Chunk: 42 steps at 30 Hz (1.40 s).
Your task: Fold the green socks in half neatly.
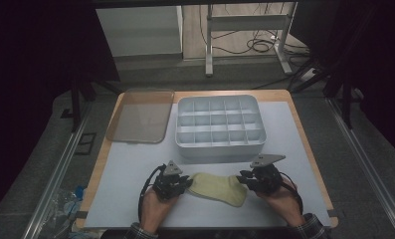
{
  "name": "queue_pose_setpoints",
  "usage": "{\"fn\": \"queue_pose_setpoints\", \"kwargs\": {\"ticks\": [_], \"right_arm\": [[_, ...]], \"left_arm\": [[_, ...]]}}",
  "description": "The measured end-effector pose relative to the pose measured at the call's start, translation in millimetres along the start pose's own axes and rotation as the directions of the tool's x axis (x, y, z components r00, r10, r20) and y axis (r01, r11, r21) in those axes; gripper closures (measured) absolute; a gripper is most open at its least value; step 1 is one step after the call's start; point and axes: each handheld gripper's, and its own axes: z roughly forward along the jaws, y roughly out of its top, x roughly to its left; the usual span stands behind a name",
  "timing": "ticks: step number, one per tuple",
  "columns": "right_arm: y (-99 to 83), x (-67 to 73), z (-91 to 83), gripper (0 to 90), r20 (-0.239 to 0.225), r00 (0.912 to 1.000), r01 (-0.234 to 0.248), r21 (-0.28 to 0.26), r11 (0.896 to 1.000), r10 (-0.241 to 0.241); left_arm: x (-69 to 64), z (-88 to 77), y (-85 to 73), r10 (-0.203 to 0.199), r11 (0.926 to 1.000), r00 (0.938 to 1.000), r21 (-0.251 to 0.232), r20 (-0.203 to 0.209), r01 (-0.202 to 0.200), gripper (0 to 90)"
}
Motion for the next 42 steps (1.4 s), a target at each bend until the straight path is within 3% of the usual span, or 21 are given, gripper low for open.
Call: {"fn": "queue_pose_setpoints", "kwargs": {"ticks": [10, 23, 26, 30, 42], "right_arm": [[14.5, 7.9, 13.5, 87.3, -0.017, 0.9993, 0.033, -0.013, 0.999, -0.034], [24.1, 17.1, 39.6, 89.2, -0.065, 0.9956, 0.067, -0.014, 0.998, -0.067], [23.5, 18.6, 45.8, 89.1, -0.067, 0.9949, 0.075, -0.007, 0.997, -0.076], [22.0, 22.0, 54.5, 89.1, -0.075, 0.9939, 0.082, 0.002, 0.997, -0.082], [20.8, 24.7, 72.1, 89.3, -0.048, 0.9937, 0.102, 0.023, 0.995, -0.101]], "left_arm": [[0.9, 1.8, -0.9, -0.007, 1.0, 1.0, -0.005, -0.007, 0.007, 73.1], [4.4, 2.2, -3.6, -0.03, 0.9993, 0.9994, -0.021, 0.015, 0.031, 75.6], [3.8, 2.7, -3.7, -0.029, 0.9993, 0.999, -0.021, 0.033, 0.029, 81.6], [2.6, 2.4, -3.2, -0.022, 0.9996, 0.9994, -0.018, 0.028, 0.022, 83.3], [0.7, -0.2, -0.3, -0.022, 0.9997, 0.9996, -0.013, 0.02, 0.022, 83.3]]}}
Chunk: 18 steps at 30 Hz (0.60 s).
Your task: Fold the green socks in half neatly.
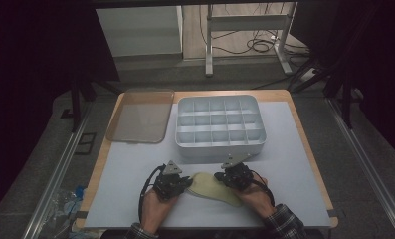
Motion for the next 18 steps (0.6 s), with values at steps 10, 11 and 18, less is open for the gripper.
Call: {"fn": "queue_pose_setpoints", "kwargs": {"ticks": [10, 11, 18], "right_arm": [[0.2, 7.4, -1.8, 89.3, 0.006, 0.9995, 0.031, 0.013, 0.999, -0.031], [0.0, 8.4, -1.8, 89.3, 0.004, 0.9994, 0.034, 0.015, 0.999, -0.034], [-1.1, 14.7, -2.8, 89.3, -0.013, 0.999, 0.044, 0.02, 0.999, -0.044]], "left_arm": [[-2.9, -3.1, 1.9, 0.014, 0.9999, 0.9999, -0.001, -0.008, -0.014, 84.7], [-2.9, -3.1, 1.9, 0.014, 0.9999, 0.9999, -0.001, -0.008, -0.014, 84.7], [-3.3, -3.5, 2.0, 0.015, 0.9999, 0.9998, -0.002, -0.009, -0.015, 84.9]]}}
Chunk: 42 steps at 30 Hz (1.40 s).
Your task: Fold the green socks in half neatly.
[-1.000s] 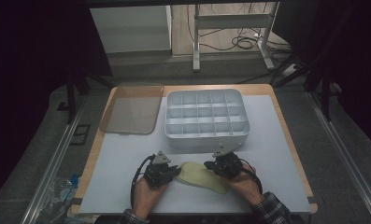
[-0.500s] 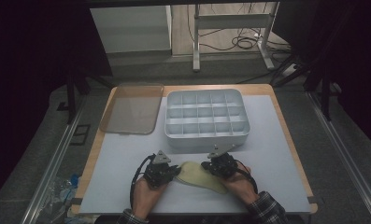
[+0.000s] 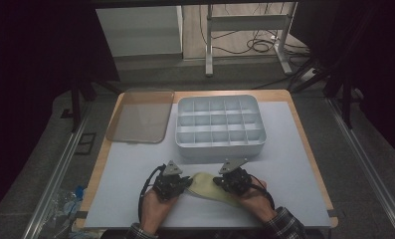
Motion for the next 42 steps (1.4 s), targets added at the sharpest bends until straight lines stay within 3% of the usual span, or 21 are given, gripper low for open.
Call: {"fn": "queue_pose_setpoints", "kwargs": {"ticks": [26, 42], "right_arm": [[-9.3, 30.3, -7.7, 89.3, -0.087, 0.996, 0.021, -0.001, 1.0, -0.021], [-10.7, 37.3, -7.1, 89.6, -0.091, 0.9942, 0.058, 0.003, 0.998, -0.057]], "left_arm": [[-9.4, -9.1, 8.7, 0.037, 0.9987, 0.999, -0.034, -0.024, -0.038, 84.9], [-18.0, -13.9, 15.9, 0.071, 0.9964, 0.9969, -0.043, -0.034, -0.073, 85.1]]}}
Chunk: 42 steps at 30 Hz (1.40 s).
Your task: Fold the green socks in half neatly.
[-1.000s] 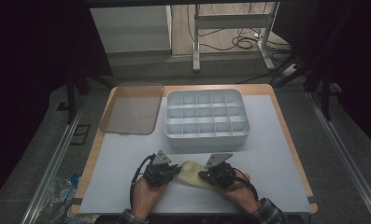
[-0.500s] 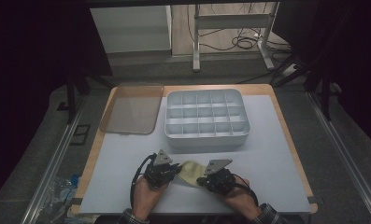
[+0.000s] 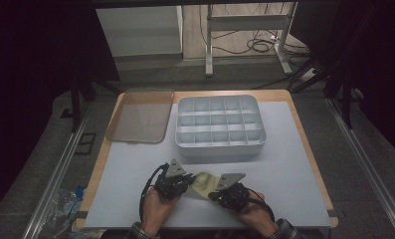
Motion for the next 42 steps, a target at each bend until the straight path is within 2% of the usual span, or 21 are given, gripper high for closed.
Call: {"fn": "queue_pose_setpoints", "kwargs": {"ticks": [3, 7, 12, 15, 18, 24, 29, 32, 42], "right_arm": [[-0.3, -2.4, 0.2, 89.7, -0.016, 0.9998, -0.014, -0.002, 1.0, 0.014], [0.5, -2.5, 0.0, 89.4, -0.015, 0.9997, -0.018, -0.001, 1.0, 0.018], [0.3, -8.5, -4.2, 87.3, -0.03, 0.9984, -0.049, -0.038, 0.998, 0.048], [0.1, -16.5, -15.9, 86.1, 0.017, 0.9982, -0.056, -0.056, 0.997, 0.057], [-0.9, -20.2, -20.7, 85.8, 0.039, 0.9975, -0.057, -0.057, 0.997, 0.059], [-10.0, -33.8, -37.5, 83.1, 0.109, 0.9902, -0.08, -0.07, 0.994, 0.087], [-16.4, -40.4, -45.4, 80.9, 0.137, 0.9846, -0.1, -0.074, 0.992, 0.11], [-21.2, -45.2, -51.1, 76.2, 0.157, 0.9803, -0.11, -0.076, 0.991, 0.121], [-32.0, -51.0, -57.4, 71.2, 0.185, 0.9728, -0.129, -0.069, 0.989, 0.14]], "left_arm": [[-1.5, -0.9, 1.4, 0.004, 1.0, 1.0, -0.002, 0.0, -0.004, 85.3], [-2.4, -1.5, 3.0, 0.011, 0.9999, 0.9999, 0.001, 0.003, -0.011, 85.3], [-3.7, -2.4, 4.9, 0.015, 0.9999, 0.9999, 0.002, 0.005, -0.015, 85.3], [-5.7, -2.2, 7.9, 0.021, 0.9998, 0.9997, -0.005, 0.008, -0.021, 85.3], [-7.1, -1.8, 9.8, 0.027, 0.9996, 0.9996, -0.005, 0.01, -0.027, 85.5], [-11.1, -0.7, 15.1, 0.038, 0.9992, 0.9992, -0.01, 0.014, -0.038, 86.3], [-13.0, -1.0, 18.0, 0.042, 0.999, 0.999, -0.016, 0.018, -0.041, 86.4], [-14.8, -0.4, 20.8, 0.043, 0.9989, 0.9988, -0.021, 0.023, -0.043, 86.3], [-20.5, 3.1, 28.1, 0.035, 0.9991, 0.9986, -0.028, 0.041, -0.034, 86.1]]}}
